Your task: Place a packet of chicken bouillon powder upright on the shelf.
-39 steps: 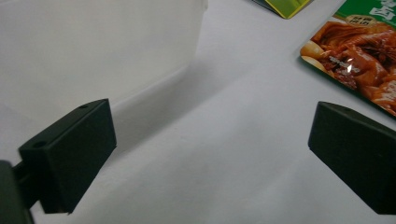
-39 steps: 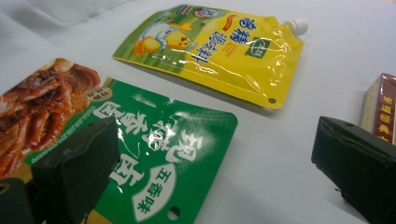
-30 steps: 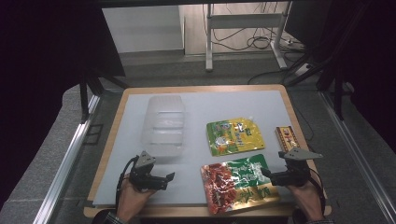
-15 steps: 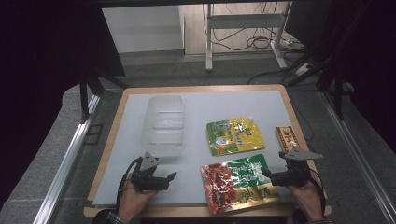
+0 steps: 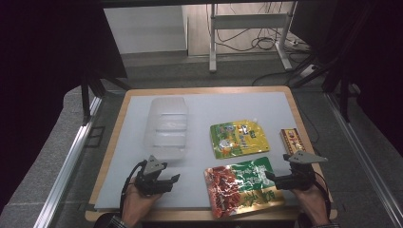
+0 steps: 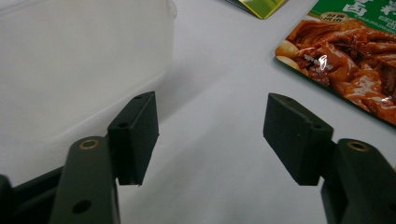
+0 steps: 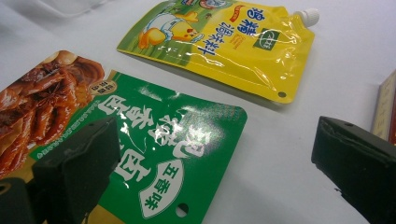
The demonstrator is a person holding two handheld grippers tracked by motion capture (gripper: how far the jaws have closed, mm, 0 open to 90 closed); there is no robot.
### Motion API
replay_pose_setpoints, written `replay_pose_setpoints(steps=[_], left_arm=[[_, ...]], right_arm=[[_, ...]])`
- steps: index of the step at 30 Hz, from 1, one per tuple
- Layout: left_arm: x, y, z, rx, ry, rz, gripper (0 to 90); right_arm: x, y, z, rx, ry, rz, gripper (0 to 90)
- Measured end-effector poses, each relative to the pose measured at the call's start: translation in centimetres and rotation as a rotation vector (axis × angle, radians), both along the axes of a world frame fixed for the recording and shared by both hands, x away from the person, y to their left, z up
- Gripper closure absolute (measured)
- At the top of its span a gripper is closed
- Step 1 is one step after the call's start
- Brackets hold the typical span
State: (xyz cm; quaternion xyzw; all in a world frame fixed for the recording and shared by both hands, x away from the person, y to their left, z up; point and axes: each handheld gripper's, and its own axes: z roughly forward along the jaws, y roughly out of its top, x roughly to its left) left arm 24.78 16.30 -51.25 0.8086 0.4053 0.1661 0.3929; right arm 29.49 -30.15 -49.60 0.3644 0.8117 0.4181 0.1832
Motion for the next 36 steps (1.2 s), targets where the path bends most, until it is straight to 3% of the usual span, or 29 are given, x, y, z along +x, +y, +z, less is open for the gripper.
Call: replay_pose_setpoints(steps=[8, 14, 22, 31, 36], left_arm=[[0.0, -0.6, 0.2, -0.004, 0.001, -0.014, 43.0], [0.2, -1.0, 0.4, -0.050, 0.024, -0.038, 49.9], [0.6, -2.9, 0.5, -0.044, 0.019, -0.069, 59.8], [1.4, -3.9, 0.3, -0.083, 0.025, -0.105, 71.0], [2.5, -4.5, 0.2, -0.117, 0.050, -0.123, 77.2]], right_arm=[[-0.1, -0.1, 0.4, 0.009, -0.040, -0.013, 2.2], [-0.1, -0.1, 0.3, 0.003, -0.033, -0.014, 2.3], [-0.1, -0.1, 0.3, 0.000, -0.025, -0.015, 2.3], [-0.2, 0.2, 0.2, -0.010, -0.025, -0.004, 2.3], [-0.1, 0.2, 0.2, -0.012, -0.021, 0.000, 2.3]])
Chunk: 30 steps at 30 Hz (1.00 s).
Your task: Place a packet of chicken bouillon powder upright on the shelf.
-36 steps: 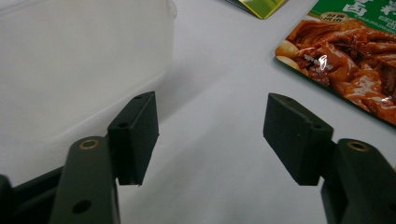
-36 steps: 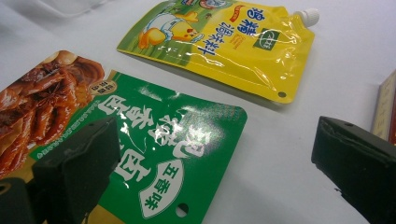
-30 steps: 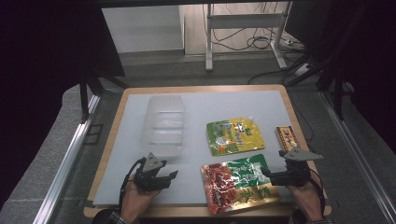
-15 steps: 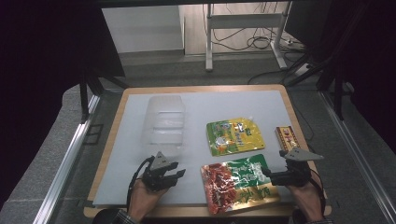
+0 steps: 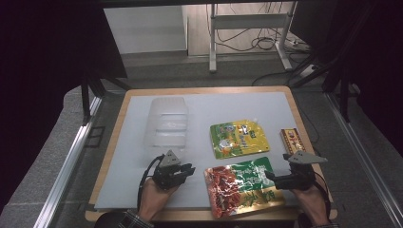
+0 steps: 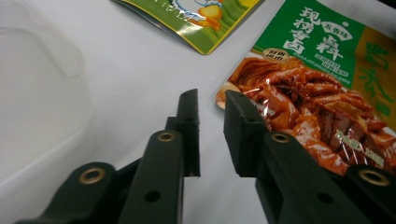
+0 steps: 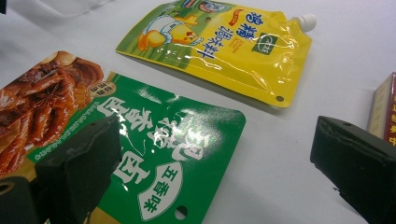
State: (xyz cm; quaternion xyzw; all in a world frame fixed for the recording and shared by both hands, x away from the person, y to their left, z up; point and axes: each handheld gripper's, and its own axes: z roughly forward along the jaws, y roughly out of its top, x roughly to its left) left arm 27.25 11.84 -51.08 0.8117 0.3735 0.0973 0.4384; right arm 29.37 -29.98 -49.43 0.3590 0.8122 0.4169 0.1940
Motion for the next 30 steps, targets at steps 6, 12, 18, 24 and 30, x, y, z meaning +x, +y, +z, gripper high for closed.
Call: replay_pose_setpoints(steps=[6, 12, 18, 24, 30], left_arm=[[1.0, -0.9, 0.4, 0.012, -0.005, 0.010, 83.1], [2.3, -2.2, 0.6, 0.023, -0.030, -0.006, 89.7], [3.5, -3.9, 0.4, 0.049, -0.041, -0.012, 89.7], [4.7, -5.2, 0.6, 0.061, -0.063, -0.028, 89.7], [5.6, -6.3, 0.7, 0.060, -0.069, -0.024, 89.7]], right_arm=[[0.1, 0.1, -0.1, -0.002, 0.003, 0.008, 2.3], [0.1, 0.1, -0.2, -0.004, 0.005, 0.012, 2.4], [0.2, 0.3, -0.2, -0.009, 0.011, 0.023, 2.6], [0.2, 0.4, -0.3, -0.012, 0.016, 0.031, 2.8], [0.1, 0.5, -0.3, -0.015, 0.023, 0.035, 3.0]])
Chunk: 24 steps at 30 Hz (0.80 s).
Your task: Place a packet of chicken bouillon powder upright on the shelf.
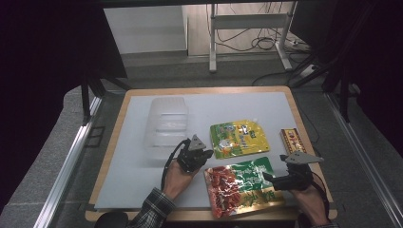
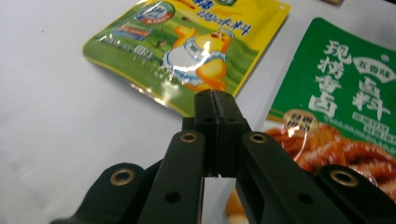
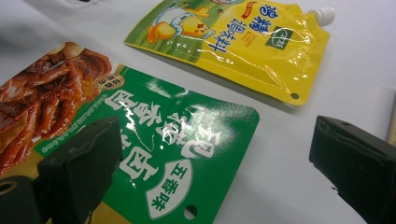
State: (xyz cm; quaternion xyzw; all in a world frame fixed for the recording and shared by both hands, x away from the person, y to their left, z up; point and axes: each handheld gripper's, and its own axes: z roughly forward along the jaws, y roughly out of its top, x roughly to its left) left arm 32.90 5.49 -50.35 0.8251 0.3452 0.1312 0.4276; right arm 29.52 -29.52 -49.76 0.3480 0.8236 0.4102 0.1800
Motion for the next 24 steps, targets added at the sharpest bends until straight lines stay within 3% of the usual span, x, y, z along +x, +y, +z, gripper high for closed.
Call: replay_pose_setpoints(steps=[14, 22, 24], left_arm=[[3.3, -3.2, -1.2, 0.026, 0.008, 0.009, 89.8], [5.0, -4.4, -1.7, 0.039, -0.003, 0.051, 89.8], [5.4, -4.9, -1.9, 0.074, -0.011, 0.074, 89.8]], right_arm=[[0.0, 0.1, -0.1, 0.000, 0.027, 0.005, 4.0], [0.0, 0.1, -0.2, 0.000, 0.030, 0.008, 4.1], [0.0, 0.1, -0.1, -0.001, 0.028, 0.008, 4.1]])
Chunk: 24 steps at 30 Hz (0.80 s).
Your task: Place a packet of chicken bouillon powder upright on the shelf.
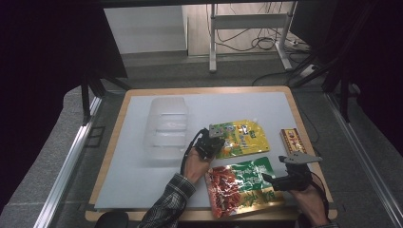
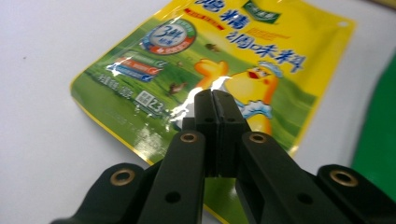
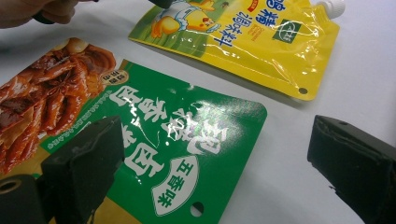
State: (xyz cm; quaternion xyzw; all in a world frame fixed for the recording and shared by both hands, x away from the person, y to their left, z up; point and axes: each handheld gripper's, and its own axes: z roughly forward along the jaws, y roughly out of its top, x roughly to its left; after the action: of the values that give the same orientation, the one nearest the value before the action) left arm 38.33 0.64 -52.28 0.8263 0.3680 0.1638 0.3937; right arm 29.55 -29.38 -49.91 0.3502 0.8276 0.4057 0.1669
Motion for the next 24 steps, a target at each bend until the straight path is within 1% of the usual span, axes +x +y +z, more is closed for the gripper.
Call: replay_pose_setpoints(steps=[1, 2, 3, 5, 6, 7, 11, 12, 15, 16, 18, 19, 20, 21, 24], left_arm=[[0.0, 0.0, 0.0, 0.000, 0.000, 0.000, 89.8], [0.1, -0.1, -0.2, 0.017, -0.001, 0.007, 89.9], [0.2, -0.2, -0.4, 0.024, 0.000, 0.011, 89.9], [0.2, -0.1, -0.7, 0.009, 0.004, 0.015, 89.9], [0.3, 0.0, -0.8, -0.003, 0.012, 0.016, 89.9], [0.3, 0.2, -0.9, -0.023, 0.025, 0.024, 89.9], [0.1, 0.2, -1.1, -0.018, 0.013, 0.038, 90.0], [0.1, 0.2, -1.1, -0.024, 0.012, 0.044, 90.0], [0.0, 0.2, -1.1, -0.013, 0.014, 0.060, 90.0], [0.0, 0.2, -1.1, -0.001, 0.015, 0.068, 90.0], [-0.1, 0.3, -1.2, 0.003, 0.012, 0.082, 90.0], [-0.1, 0.4, -1.2, -0.002, 0.015, 0.088, 90.0], [-0.1, 0.5, -1.3, 0.003, 0.020, 0.085, 90.0], [-0.1, 0.6, -1.3, -0.003, 0.025, 0.086, 90.0], [-0.2, 0.9, -1.5, 0.009, 0.028, 0.093, 90.0]], right_arm=[[0.0, 0.0, 0.0, 0.000, 0.001, -0.001, 4.2], [0.0, 0.0, 0.0, 0.001, 0.002, 0.000, 4.2], [0.0, 0.0, 0.0, 0.003, 0.003, 0.001, 4.2], [0.0, 0.0, 0.0, 0.003, 0.008, 0.000, 4.2], [0.0, 0.0, 0.0, 0.003, 0.008, 0.000, 4.2], [0.1, 0.0, -0.2, 0.006, 0.024, 0.003, 4.2], [0.3, 0.2, -0.3, 0.004, 0.042, 0.007, 4.2], [0.3, 0.2, -0.3, 0.010, 0.044, 0.008, 4.1], [0.5, 0.1, -0.2, 0.022, 0.059, 0.006, 3.9], [0.8, 0.0, -0.2, 0.031, 0.074, 0.003, 3.9], [0.9, -0.1, -0.2, 0.033, 0.078, 0.001, 3.9], [1.0, -0.2, -0.1, 0.038, 0.080, -0.002, 3.8], [1.1, -0.3, -0.1, 0.047, 0.079, -0.001, 3.8], [1.4, -0.4, 0.0, 0.058, 0.087, -0.006, 3.8], [1.8, -0.5, 0.1, 0.059, 0.088, -0.012, 3.8]])
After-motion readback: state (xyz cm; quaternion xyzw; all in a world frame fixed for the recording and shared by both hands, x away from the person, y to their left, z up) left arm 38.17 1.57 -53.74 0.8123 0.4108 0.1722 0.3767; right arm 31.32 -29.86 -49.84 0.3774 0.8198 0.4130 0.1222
